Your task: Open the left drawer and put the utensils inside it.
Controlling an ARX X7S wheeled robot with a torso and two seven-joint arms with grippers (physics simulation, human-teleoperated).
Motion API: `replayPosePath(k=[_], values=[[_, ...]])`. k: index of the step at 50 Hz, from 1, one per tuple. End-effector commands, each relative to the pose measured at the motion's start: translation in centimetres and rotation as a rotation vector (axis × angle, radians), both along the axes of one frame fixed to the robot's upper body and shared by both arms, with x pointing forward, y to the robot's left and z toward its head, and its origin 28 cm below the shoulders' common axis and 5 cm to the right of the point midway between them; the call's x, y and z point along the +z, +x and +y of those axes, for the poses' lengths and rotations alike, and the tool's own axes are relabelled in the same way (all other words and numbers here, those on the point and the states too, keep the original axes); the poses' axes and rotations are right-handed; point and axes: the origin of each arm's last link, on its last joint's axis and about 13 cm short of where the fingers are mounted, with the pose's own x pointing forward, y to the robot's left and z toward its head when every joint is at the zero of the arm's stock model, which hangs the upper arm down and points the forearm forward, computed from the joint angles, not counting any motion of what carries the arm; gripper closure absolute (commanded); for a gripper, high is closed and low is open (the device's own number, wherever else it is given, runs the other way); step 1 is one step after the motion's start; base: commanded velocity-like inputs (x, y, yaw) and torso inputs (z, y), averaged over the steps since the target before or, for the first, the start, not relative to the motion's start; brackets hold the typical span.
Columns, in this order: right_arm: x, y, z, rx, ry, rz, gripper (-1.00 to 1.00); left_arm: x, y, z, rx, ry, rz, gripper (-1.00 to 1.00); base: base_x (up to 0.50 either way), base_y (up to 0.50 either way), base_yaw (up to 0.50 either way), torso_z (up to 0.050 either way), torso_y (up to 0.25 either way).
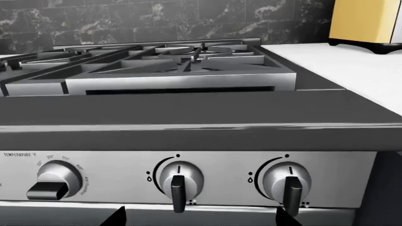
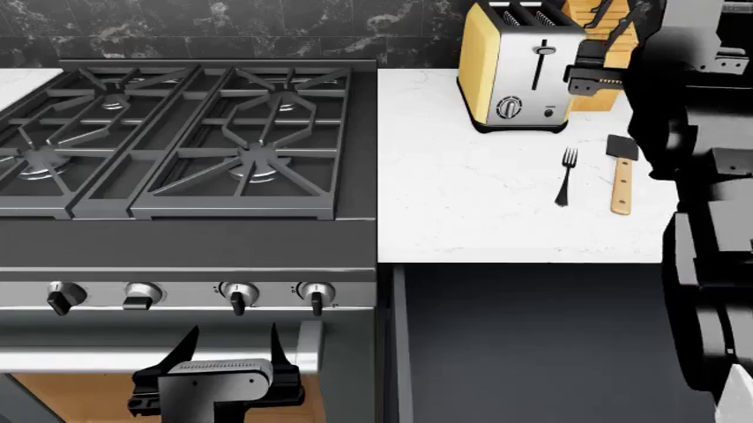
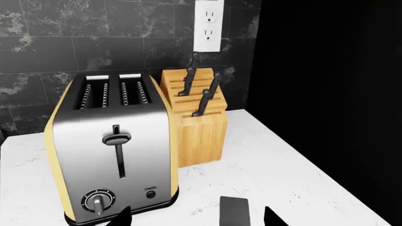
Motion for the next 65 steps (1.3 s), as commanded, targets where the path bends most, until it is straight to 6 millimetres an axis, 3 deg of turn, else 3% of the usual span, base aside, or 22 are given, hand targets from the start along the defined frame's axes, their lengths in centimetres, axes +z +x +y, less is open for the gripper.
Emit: replayPosePath(k=[1, 29, 65], values=[[-0.8, 0.3, -0.5, -0.071, -0.065, 0.043, -1.00, -0.3, 0.2, 0.3, 0.033, -0.028, -0.014, -1.00, 0.00, 0.00, 0.00, 0.000, 0.000], [-2.5, -0.4, -1.1, -0.071, 0.065, 0.182, -1.00, -0.3, 0.1, 0.4, 0.033, -0.034, -0.017, -1.00, 0.00, 0.00, 0.00, 0.000, 0.000], [-2.7, -0.3, -1.3, -0.133, -0.030, 0.178, -1.00, -0.5, 0.2, 0.5, 0.042, -0.033, -0.005, -1.00, 0.00, 0.00, 0.00, 0.000, 0.000]])
